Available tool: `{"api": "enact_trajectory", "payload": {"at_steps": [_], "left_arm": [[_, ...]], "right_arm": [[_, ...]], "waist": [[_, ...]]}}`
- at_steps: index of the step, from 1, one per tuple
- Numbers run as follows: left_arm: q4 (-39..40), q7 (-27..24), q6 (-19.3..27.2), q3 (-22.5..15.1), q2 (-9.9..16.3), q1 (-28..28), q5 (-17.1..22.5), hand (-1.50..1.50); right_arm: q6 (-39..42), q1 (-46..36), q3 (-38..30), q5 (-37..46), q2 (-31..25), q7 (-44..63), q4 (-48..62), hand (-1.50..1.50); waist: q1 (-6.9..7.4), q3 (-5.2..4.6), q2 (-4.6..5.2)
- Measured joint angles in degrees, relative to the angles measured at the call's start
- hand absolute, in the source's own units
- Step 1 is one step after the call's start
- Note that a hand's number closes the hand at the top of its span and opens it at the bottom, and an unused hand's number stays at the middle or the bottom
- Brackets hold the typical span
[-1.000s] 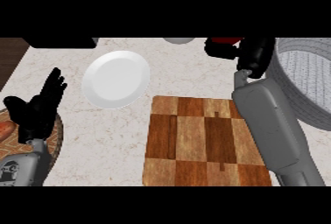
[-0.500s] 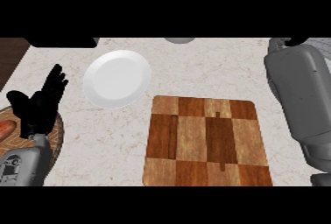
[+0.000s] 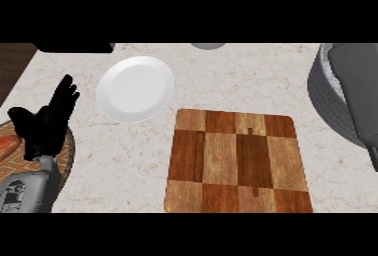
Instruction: Pick the can from the cutting board and place it in the basket
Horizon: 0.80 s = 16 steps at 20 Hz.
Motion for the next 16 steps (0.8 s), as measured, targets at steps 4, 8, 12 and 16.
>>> {"api": "enact_trajectory", "payload": {"at_steps": [4,8,12,16], "left_arm": [[-0.7,-0.4,-0.2,0.0,-0.1,1.0,-0.1,0.0],[1.0,-2.0,-1.0,0.7,0.2,0.8,0.3,0.0],[0.4,-0.6,-0.5,0.2,-0.3,-0.1,0.0,0.0],[-0.3,-0.9,0.2,-0.5,-1.3,1.0,-0.7,0.0]], "right_arm": [[-0.6,-0.7,-2.5,-1.2,-2.0,-3.8,6.3,1.5],[-0.7,-1.1,-4.9,-2.3,-4.6,-7.8,12.2,1.5],[-0.7,-0.5,-7.7,-4.5,-6.6,-12.8,16.4,1.5],[1.1,-0.1,-10.3,-7.2,-8.6,-17.2,18.4,1.5]], "waist": [[0.2,0.0,0.06],[0.4,0.02,0.24],[0.55,0.05,0.32],[0.46,0.07,0.25]]}}
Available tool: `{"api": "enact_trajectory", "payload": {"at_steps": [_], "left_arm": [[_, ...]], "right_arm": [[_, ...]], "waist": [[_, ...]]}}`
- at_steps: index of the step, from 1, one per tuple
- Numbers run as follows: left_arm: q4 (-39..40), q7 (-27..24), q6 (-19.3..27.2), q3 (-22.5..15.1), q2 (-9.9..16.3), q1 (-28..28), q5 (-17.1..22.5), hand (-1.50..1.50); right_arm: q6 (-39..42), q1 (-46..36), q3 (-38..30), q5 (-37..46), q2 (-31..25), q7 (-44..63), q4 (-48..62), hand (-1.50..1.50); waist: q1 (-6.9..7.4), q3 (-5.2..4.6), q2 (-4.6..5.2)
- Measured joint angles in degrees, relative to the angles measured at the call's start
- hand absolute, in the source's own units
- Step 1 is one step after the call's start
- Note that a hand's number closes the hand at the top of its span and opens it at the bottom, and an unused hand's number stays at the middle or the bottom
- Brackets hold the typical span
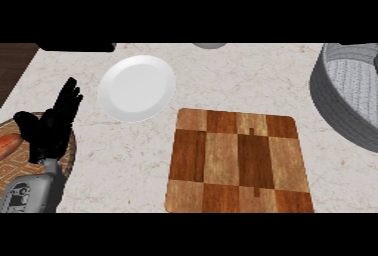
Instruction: Pick the can from the cutting board and place it in the basket
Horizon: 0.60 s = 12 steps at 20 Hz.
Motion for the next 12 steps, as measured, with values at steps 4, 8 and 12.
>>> {"api": "enact_trajectory", "payload": {"at_steps": [4,8,12], "left_arm": [[1.2,-1.4,0.1,0.2,-0.1,-0.3,-0.3,0.0],[0.7,-0.4,-0.2,0.1,0.1,-1.0,-0.2,0.0],[0.3,0.2,-0.5,0.2,0.5,-1.0,0.0,0.0]], "right_arm": [[1.7,1.2,-2.6,-2.7,-2.0,-4.6,1.7,1.5],[2.0,3.7,7.9,8.8,-5.5,-6.9,3.6,1.5],[1.1,3.1,14.7,16.9,-7.5,-6.4,4.9,1.5]], "waist": [[-0.04,0.0,0.03],[0.53,-0.19,0.33],[0.67,-0.13,0.2]]}}
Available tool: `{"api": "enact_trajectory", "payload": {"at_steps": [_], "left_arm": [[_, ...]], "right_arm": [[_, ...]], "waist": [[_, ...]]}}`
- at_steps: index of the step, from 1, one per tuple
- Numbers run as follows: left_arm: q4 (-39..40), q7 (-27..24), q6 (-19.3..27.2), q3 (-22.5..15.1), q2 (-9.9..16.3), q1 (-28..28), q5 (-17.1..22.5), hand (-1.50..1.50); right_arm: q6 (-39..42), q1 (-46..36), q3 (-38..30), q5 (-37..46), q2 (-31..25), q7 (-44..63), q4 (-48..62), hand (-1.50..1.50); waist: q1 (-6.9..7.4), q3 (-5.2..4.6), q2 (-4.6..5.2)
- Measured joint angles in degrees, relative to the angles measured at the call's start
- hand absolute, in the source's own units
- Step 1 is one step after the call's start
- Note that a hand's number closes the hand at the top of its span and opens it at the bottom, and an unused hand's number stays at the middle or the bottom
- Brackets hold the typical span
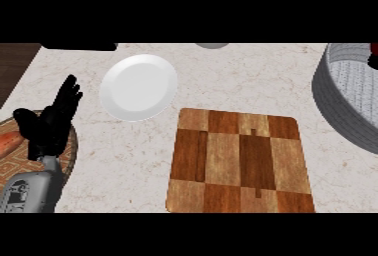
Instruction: Pick the can from the cutting board and place it in the basket
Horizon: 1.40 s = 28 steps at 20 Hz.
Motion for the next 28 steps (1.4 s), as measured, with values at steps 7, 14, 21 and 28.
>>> {"api": "enact_trajectory", "payload": {"at_steps": [7,14,21,28], "left_arm": [[-0.9,0.8,-0.6,0.0,0.1,0.1,0.4,0.0],[0.2,0.7,-0.3,0.1,-0.2,-0.7,0.1,0.0],[0.3,-0.2,-0.2,-0.3,-0.7,-0.7,-0.3,0.0],[-0.4,1.0,-0.2,-0.3,-0.7,-1.6,-0.3,0.0]], "right_arm": [[0.0,-4.4,3.9,6.4,-0.8,2.3,4.3,1.5],[4.9,-6.1,4.3,8.0,-1.1,4.0,8.7,1.5],[10.8,-5.9,3.5,7.6,-1.9,3.6,11.3,1.5],[9.6,-4.0,2.9,7.4,-2.6,2.5,11.4,1.5]], "waist": [[0.36,0.11,0.11],[0.24,0.11,0.18],[0.54,0.16,0.34],[0.83,0.23,0.49]]}}
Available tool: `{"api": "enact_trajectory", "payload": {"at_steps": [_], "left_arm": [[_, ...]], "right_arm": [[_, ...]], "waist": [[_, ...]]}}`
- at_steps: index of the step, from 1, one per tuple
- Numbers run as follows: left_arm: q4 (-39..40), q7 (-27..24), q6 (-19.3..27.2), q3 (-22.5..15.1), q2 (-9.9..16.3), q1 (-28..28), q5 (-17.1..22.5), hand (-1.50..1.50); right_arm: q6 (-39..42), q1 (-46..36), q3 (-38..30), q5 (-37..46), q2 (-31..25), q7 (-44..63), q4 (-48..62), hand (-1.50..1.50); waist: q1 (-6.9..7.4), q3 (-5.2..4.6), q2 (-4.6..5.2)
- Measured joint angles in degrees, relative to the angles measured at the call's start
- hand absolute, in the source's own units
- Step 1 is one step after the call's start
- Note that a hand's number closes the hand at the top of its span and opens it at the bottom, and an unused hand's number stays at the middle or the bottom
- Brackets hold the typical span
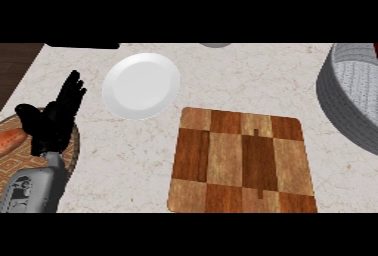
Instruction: Pick the can from the cutting board and place it in the basket
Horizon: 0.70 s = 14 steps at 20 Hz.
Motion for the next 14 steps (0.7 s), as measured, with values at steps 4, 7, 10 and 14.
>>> {"api": "enact_trajectory", "payload": {"at_steps": [4,7,10,14], "left_arm": [[0.1,-0.3,0.3,-0.2,-0.4,0.5,-0.3,0.0],[0.0,0.1,0.0,0.0,-0.3,0.3,0.0,0.0],[0.0,-0.1,-0.5,0.0,-0.1,0.3,0.2,0.0],[-0.2,0.5,-0.4,0.0,0.0,-0.4,0.0,0.0]], "right_arm": [[-0.1,1.3,0.4,0.7,-0.6,-0.3,0.3,1.5],[-0.3,1.8,0.9,1.3,-0.2,0.5,0.7,1.5],[0.5,1.8,1.0,1.6,-0.9,0.4,0.9,1.5],[0.4,3.2,0.9,1.6,-0.6,0.0,1.4,1.5]], "waist": [[-0.03,-0.02,-0.01],[0.1,0.0,0.03],[0.33,0.03,0.14],[0.36,0.04,0.18]]}}
